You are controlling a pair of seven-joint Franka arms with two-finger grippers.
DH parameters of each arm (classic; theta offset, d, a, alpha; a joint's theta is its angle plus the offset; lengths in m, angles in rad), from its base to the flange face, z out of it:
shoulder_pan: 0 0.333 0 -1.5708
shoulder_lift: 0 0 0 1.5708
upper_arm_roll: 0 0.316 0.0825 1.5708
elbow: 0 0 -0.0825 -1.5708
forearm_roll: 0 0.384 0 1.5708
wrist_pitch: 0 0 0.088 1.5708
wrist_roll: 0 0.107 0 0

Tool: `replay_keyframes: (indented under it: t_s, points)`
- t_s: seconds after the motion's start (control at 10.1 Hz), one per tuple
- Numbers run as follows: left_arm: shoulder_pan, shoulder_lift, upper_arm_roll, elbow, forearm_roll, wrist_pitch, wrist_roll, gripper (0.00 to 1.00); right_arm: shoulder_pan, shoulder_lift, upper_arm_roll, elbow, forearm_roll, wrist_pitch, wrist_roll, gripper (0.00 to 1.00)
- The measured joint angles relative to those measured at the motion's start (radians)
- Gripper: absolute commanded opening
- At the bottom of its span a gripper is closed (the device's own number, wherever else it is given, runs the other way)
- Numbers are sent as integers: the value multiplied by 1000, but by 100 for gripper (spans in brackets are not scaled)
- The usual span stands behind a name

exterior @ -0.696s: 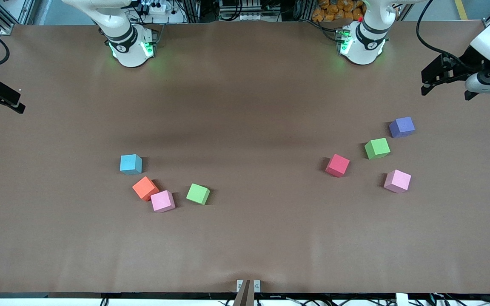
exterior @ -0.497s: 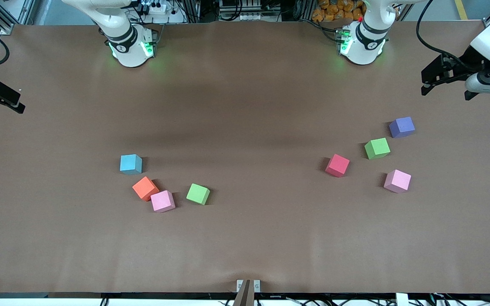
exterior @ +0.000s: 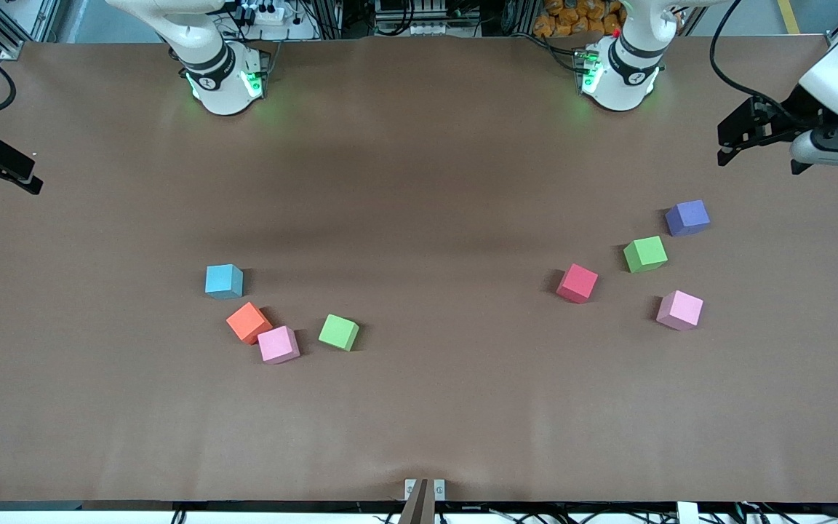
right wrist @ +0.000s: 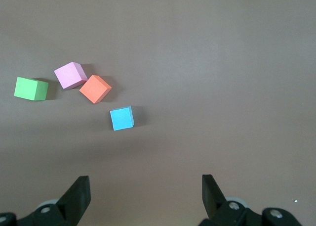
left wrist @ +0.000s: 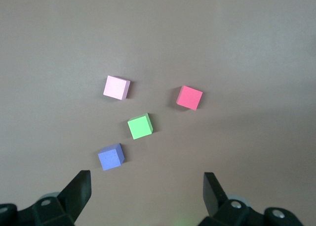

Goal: Arrange blocks into number 1
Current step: 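Reach the left gripper down to the red cube and grasp it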

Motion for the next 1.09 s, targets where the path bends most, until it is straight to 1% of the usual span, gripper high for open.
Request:
replay_keyframes:
  t_s: [0.2,0.5,0.7,0.8,0.9,1.09]
  points:
    - [-5,73,-8,-10,0,18,0,100,0,0,0,0,0,0,0,100]
    - [-37,231,-40,-14,-1,127,0,100,0,2,0,1,0,0,0,100]
    - [-74,335,-46,-23,-1,198,0,100,0,3,0,2,0,0,0,100]
    - [-99,382,-48,-41,-1,254,1,100,-1,3,0,2,0,0,0,100]
    - [-125,416,-49,-76,-1,319,0,100,-1,4,0,2,0,0,0,100]
    - [-143,436,-55,-199,-1,473,19,100,-1,5,0,2,0,0,0,100]
